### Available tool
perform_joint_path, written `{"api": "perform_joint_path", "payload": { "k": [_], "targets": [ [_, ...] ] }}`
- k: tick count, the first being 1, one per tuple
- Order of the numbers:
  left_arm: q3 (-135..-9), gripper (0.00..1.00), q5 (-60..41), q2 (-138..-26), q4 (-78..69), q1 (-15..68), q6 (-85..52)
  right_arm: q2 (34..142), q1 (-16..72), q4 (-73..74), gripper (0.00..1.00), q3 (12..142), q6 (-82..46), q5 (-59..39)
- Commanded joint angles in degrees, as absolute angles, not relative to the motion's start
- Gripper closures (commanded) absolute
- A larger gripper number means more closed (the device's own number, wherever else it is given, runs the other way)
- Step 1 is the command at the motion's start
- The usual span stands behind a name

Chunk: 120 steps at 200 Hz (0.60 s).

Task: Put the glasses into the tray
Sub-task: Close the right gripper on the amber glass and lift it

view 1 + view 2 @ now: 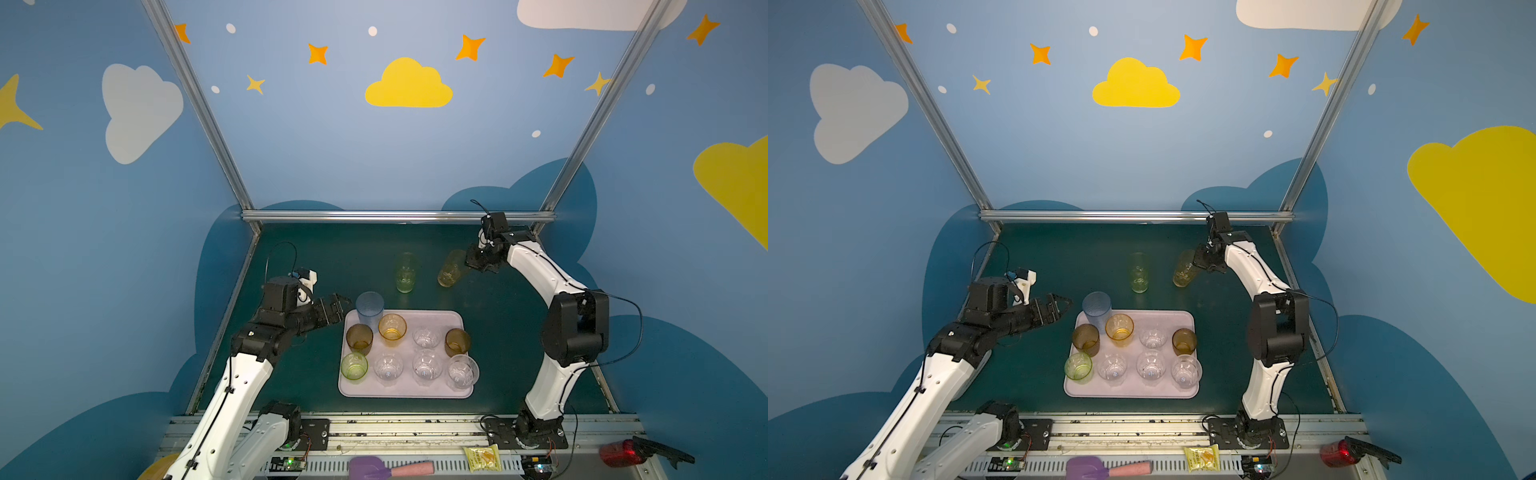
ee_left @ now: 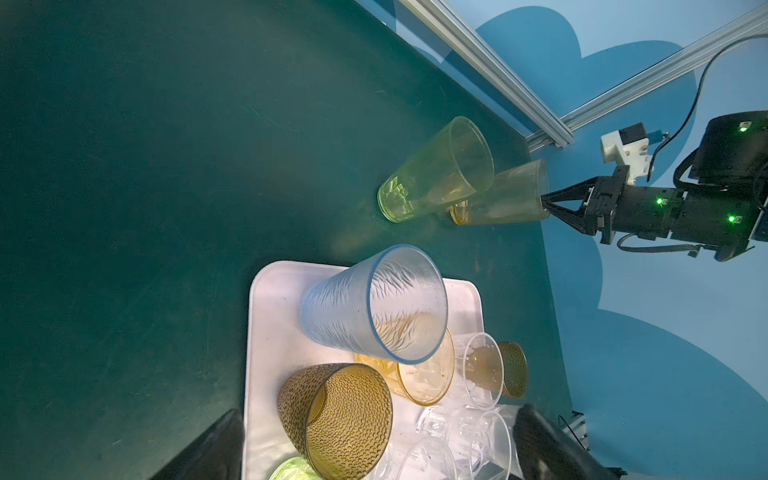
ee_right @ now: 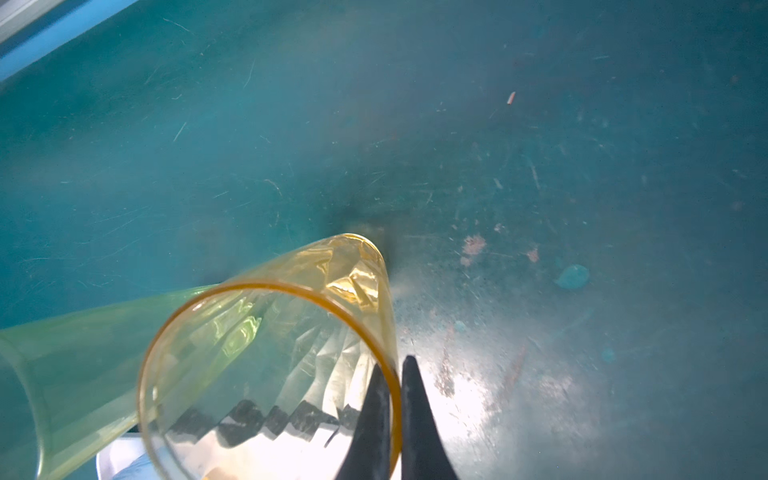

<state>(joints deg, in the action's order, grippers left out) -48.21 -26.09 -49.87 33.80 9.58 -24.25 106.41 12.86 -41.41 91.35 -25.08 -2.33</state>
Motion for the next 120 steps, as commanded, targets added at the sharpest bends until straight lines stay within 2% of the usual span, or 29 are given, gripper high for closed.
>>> {"api": "perform_joint_path", "payload": {
  "k": [1,120],
  "targets": [
    [-47.96,0.00,-26.45,-49.83,33.75,9.23,-24.11,102.39,13.01,-40.79,1.00,90.34,-25.74,-1.32],
    [-47.72,0.00,-27.47,-50.23,33.49,9.14,-24.42,90.23,13.47,-39.47,1.00,81.76,-26.10,-2.53]
  ]
}}
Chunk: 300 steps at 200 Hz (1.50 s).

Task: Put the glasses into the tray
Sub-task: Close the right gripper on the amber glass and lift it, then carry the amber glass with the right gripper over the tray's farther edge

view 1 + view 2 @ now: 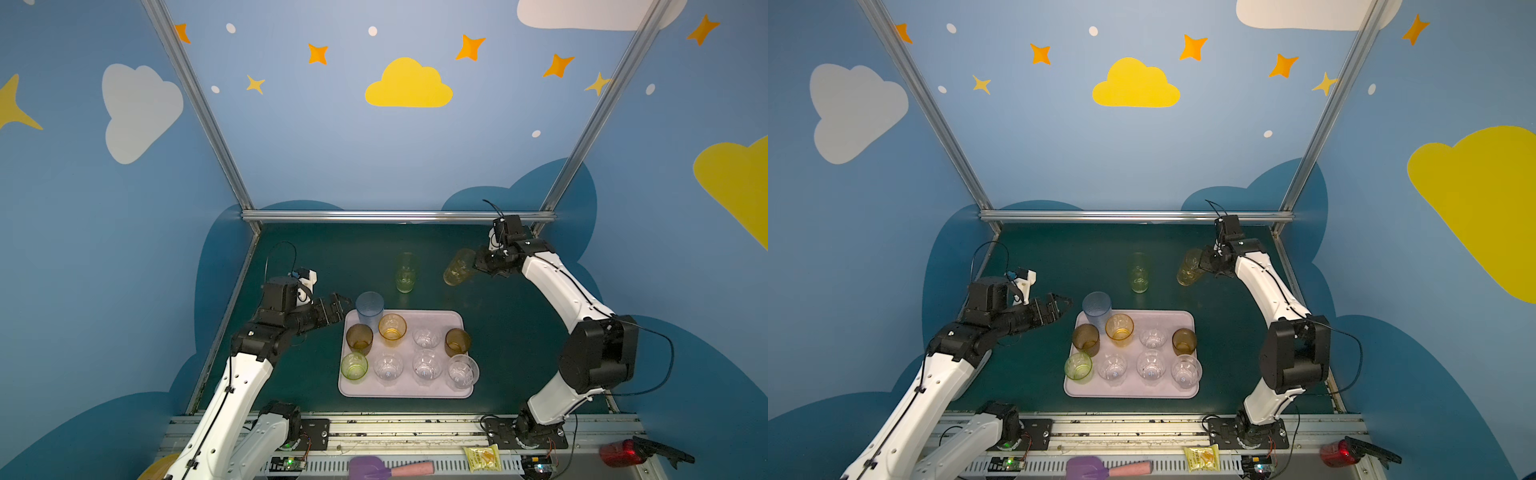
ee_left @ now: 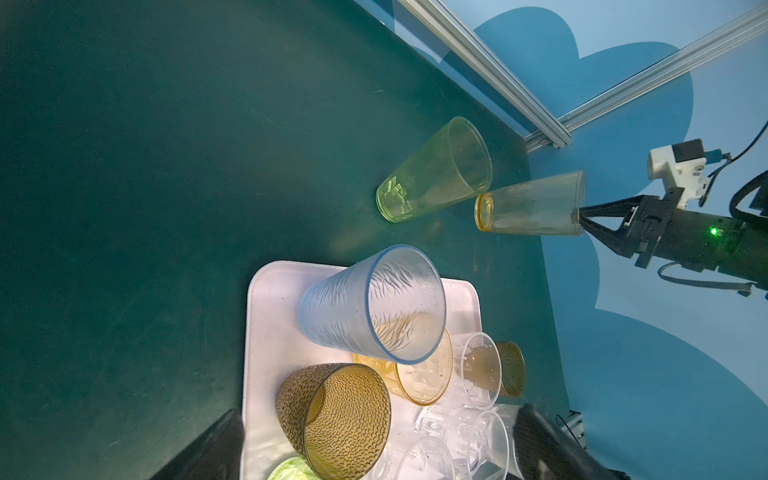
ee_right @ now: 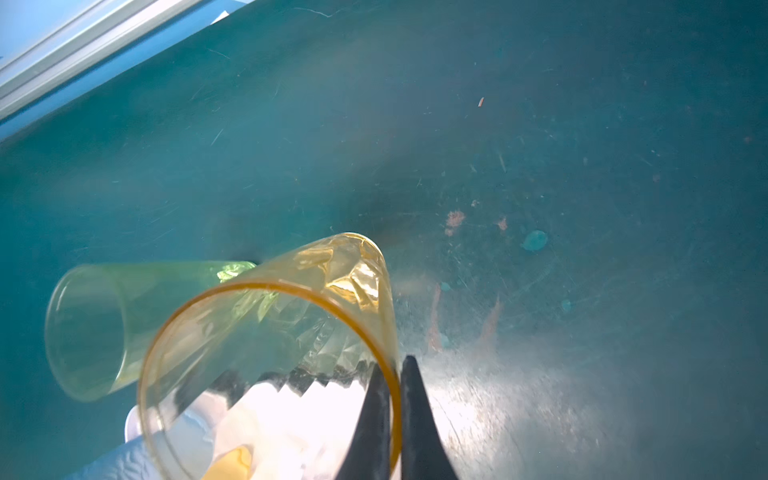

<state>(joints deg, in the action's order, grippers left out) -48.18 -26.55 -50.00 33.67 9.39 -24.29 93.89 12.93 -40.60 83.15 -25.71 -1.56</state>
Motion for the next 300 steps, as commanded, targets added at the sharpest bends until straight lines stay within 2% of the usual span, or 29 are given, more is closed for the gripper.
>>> {"api": "perform_joint_path", "payload": {
  "k": [1,132,300],
  "targets": [
    [-47.72,0.00,-27.44,-50.21,33.49,9.14,-24.43,90.07,13.50,-39.46,1.00,81.71,-26.10,-2.54],
    [-47.73,0.00,-27.68,-50.43,33.57,9.06,-24.45,79.40,22.58,-43.40,1.00,78.88,-25.22,1.75],
    [-47.64,0.00,-28.61,-51.94,33.49,9.06,-24.76,81.67,38.73,-46.42,1.00,78.59,-25.99,5.93]
  ]
}}
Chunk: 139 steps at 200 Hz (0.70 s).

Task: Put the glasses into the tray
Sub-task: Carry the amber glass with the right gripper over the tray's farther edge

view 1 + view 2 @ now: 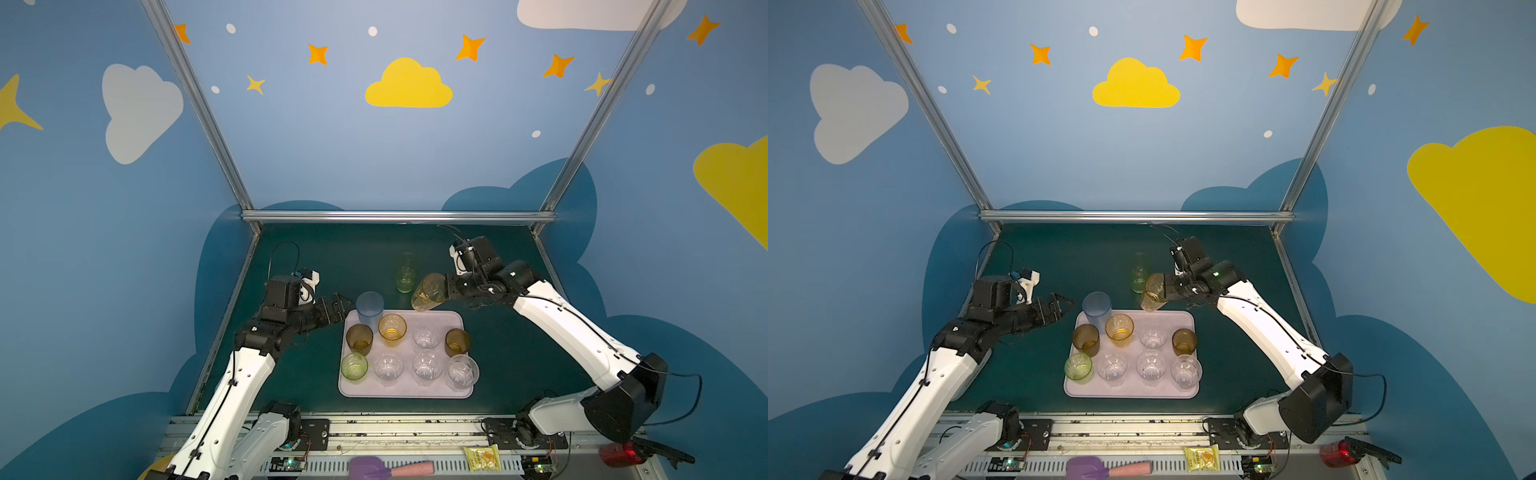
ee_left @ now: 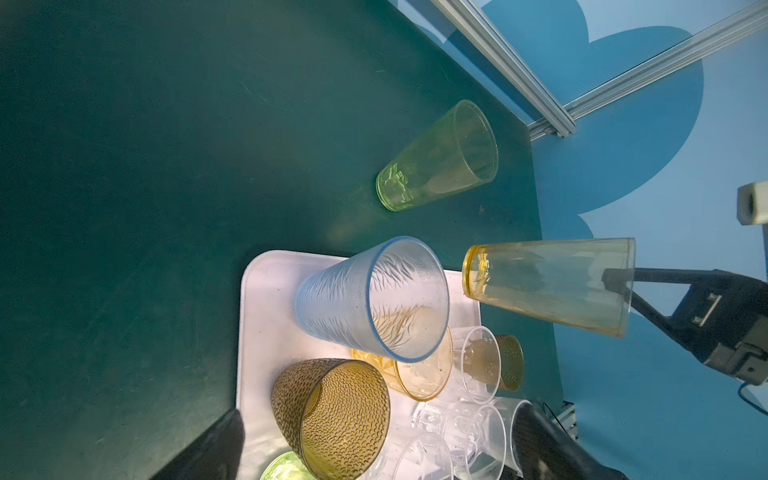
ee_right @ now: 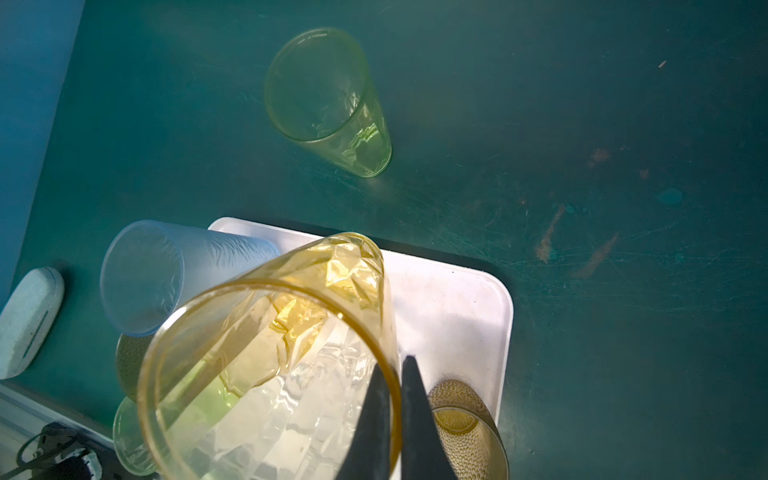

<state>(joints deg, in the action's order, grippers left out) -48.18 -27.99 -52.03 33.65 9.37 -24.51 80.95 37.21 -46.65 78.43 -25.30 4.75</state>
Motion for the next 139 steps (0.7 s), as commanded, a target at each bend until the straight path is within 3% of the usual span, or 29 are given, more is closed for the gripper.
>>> {"api": "perform_joint_path", "payload": {
  "k": [1,139],
  "targets": [
    [-47.64,0.00,-28.63,-51.94,33.49,9.05,-24.77,81.70,38.79,-46.46,1.00,78.58,-26.00,5.91],
    [-47.67,0.00,-28.48,-52.21,33.57,9.05,-24.72,89.79,42.34,-44.65,1.00,80.30,-26.30,6.45]
  ]
}}
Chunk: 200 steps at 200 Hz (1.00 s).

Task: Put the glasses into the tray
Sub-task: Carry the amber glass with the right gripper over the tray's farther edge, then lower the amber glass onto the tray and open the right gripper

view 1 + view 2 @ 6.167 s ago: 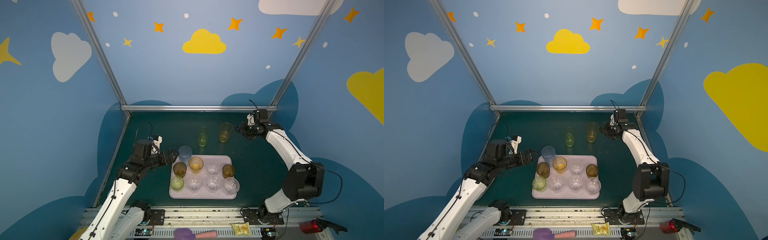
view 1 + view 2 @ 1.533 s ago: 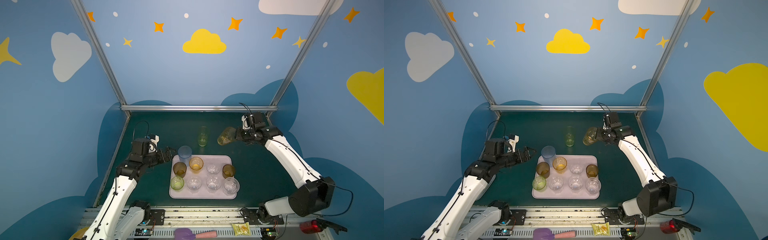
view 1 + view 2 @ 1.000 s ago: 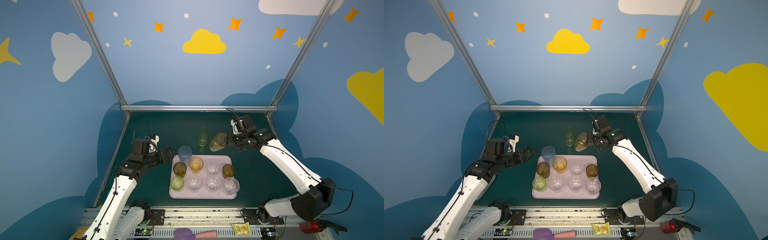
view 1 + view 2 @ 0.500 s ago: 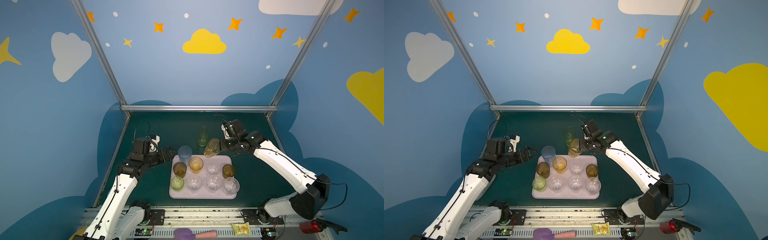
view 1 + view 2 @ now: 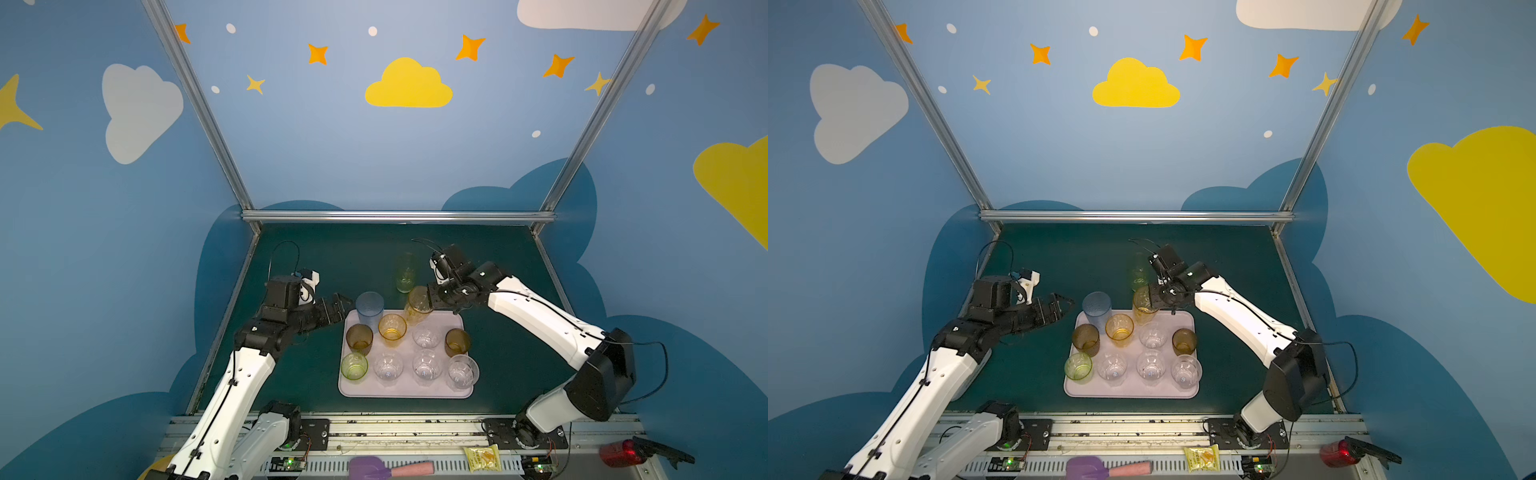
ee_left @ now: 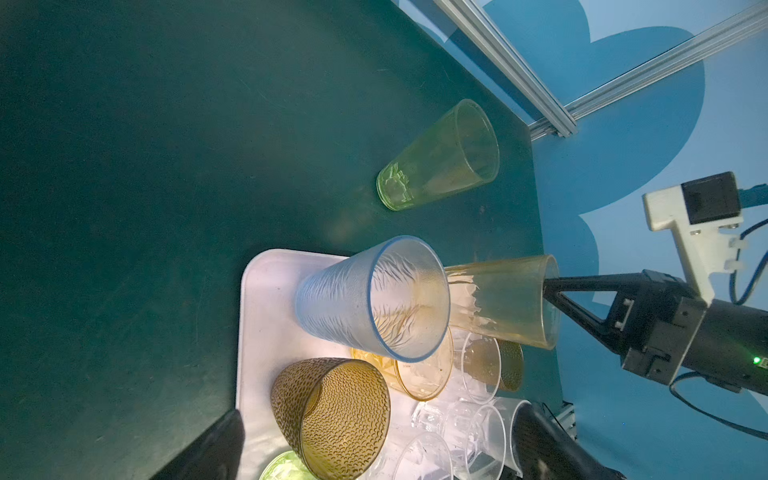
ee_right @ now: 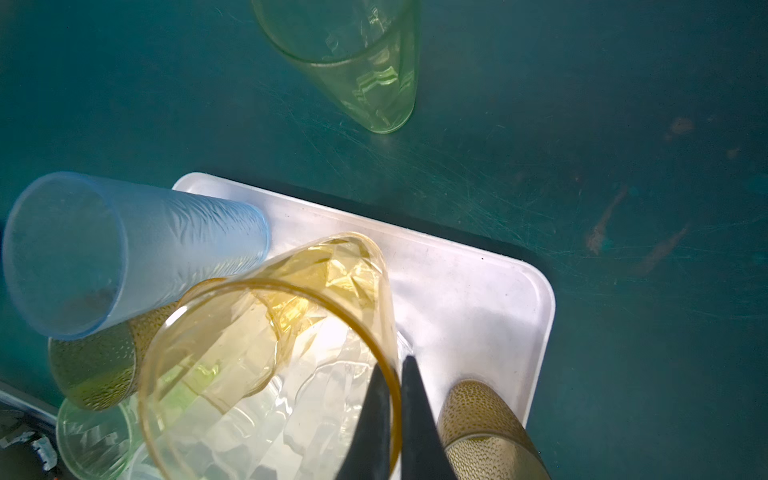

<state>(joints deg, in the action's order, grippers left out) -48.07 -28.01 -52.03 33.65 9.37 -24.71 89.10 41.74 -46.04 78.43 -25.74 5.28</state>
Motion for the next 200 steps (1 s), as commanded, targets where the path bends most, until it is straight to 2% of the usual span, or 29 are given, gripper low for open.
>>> {"api": "perform_joint_path", "payload": {
  "k": [1,200],
  "targets": [
    [-47.65,0.00,-28.48,-52.21,33.57,9.10,-24.75,89.76,42.35,-44.60,1.00,80.27,-26.33,6.43],
    [-47.65,0.00,-27.38,-52.12,33.93,8.97,-24.78,96.22,44.46,-42.58,1.00,82.22,-27.68,4.66]
  ]
}}
